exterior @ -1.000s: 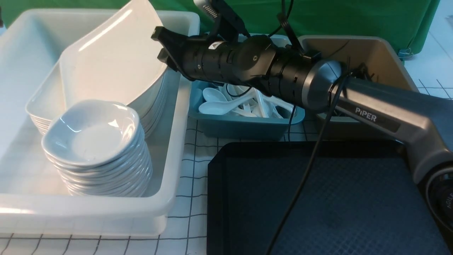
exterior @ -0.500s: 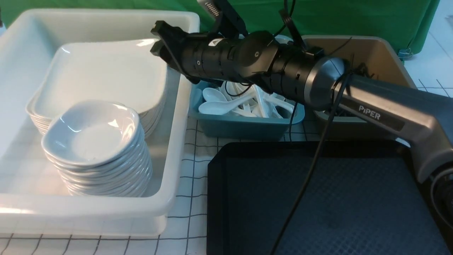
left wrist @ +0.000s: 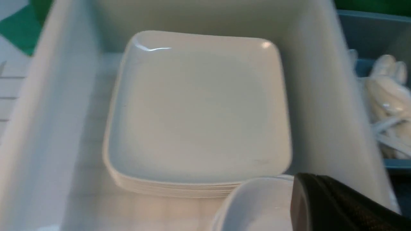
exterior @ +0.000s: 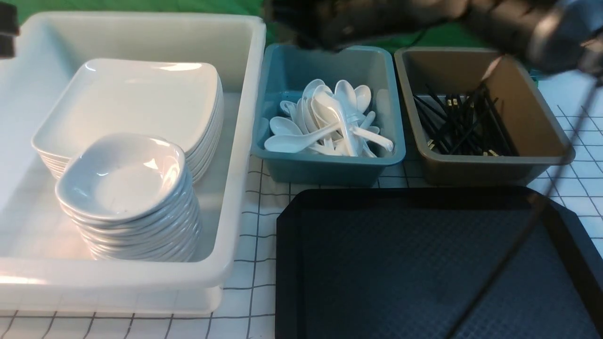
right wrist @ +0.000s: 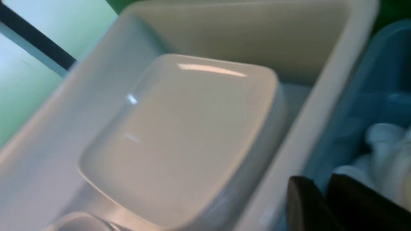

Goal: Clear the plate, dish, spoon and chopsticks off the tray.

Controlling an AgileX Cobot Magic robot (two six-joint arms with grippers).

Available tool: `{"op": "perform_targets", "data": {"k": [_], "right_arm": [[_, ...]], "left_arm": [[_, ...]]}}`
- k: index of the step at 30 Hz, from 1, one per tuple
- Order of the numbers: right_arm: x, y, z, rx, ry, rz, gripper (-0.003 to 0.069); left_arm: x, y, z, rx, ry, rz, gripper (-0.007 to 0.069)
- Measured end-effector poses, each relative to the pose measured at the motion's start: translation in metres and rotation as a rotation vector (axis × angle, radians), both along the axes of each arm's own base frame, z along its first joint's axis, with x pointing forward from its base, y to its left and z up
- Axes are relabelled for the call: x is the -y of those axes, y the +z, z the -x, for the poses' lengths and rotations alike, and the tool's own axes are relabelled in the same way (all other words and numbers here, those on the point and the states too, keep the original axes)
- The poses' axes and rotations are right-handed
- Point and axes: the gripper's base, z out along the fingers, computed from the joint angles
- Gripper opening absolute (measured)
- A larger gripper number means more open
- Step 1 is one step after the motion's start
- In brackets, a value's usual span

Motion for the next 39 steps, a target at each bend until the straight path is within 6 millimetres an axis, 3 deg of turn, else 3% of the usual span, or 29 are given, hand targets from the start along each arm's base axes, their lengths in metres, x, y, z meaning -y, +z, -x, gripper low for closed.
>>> {"op": "perform_targets", "data": {"k": [5, 8, 9, 10, 11, 12, 15, 17, 19, 20, 21, 22, 23, 26, 27, 31, 35, 39], "right_arm": [[0.082, 0.069, 0.038, 0.102, -0.09, 0.281, 0.0008], [0.126, 0.105, 0.07, 0.136, -0.182, 0.359, 0.0008], [0.131, 0.11, 0.076, 0.146, -0.193, 0.357, 0.0008], [0.15, 0.125, 0.098, 0.173, -0.231, 0.358, 0.0008], [0.155, 0.132, 0.105, 0.19, -0.24, 0.349, 0.0008], [0.171, 0.144, 0.133, 0.238, -0.271, 0.332, 0.0008], [0.193, 0.155, 0.184, 0.352, -0.302, 0.276, 0.0008], [0.206, 0.152, 0.22, 0.451, -0.318, 0.21, 0.0008], [0.213, 0.146, 0.241, 0.514, -0.326, 0.164, 0.0008], [0.221, 0.129, 0.264, 0.58, -0.335, 0.104, 0.0008], [0.223, 0.132, 0.27, 0.605, -0.339, 0.084, 0.0008], [0.228, 0.122, 0.285, 0.653, -0.345, 0.035, 0.0008], [0.236, 0.099, 0.308, 0.722, -0.35, -0.04, 0.0008], [0.244, 0.064, 0.336, 0.85, -0.346, -0.133, 0.0008], [0.244, 0.057, 0.336, 0.845, -0.344, -0.131, 0.0008], [0.253, 0.012, 0.366, 0.982, -0.339, -0.292, 0.0008], [0.256, -0.003, 0.38, 1.08, -0.328, -0.391, 0.0015], [0.258, -0.003, 0.387, 1.134, -0.323, -0.429, 0.0047]], "left_arm": [[0.046, 0.0, 0.004, 0.011, -0.259, -0.017, -0.0001], [0.072, -0.001, 0.009, 0.01, -0.375, -0.059, -0.0001], [0.075, -0.001, 0.01, 0.011, -0.389, -0.064, -0.0001], [0.084, -0.001, 0.013, 0.012, -0.433, -0.077, -0.0001], [0.086, -0.001, 0.014, 0.015, -0.443, -0.078, -0.0001], [0.093, -0.001, 0.018, 0.03, -0.481, -0.092, -0.0001], [0.097, -0.001, 0.026, 0.06, -0.49, -0.082, -0.0001], [0.094, -0.003, 0.033, 0.091, -0.467, -0.065, -0.0001], [0.092, -0.006, 0.039, 0.11, -0.455, -0.065, -0.0001], [0.088, -0.014, 0.048, 0.123, -0.442, -0.067, -0.0001], [0.087, -0.015, 0.049, 0.125, -0.44, -0.066, -0.0001], [0.085, -0.02, 0.056, 0.135, -0.432, -0.063, -0.0001], [0.08, -0.03, 0.067, 0.154, -0.416, -0.059, -0.0001], [0.072, -0.049, 0.09, 0.197, -0.389, -0.049, -0.0001], [0.071, -0.054, 0.092, 0.191, -0.387, -0.048, -0.0001], [0.059, -0.085, 0.123, 0.261, -0.322, 0.007, -0.0001], [0.051, -0.103, 0.141, 0.33, -0.27, 0.06, -0.0001], [0.046, -0.112, 0.15, 0.401, -0.232, 0.093, -0.0001]]}}
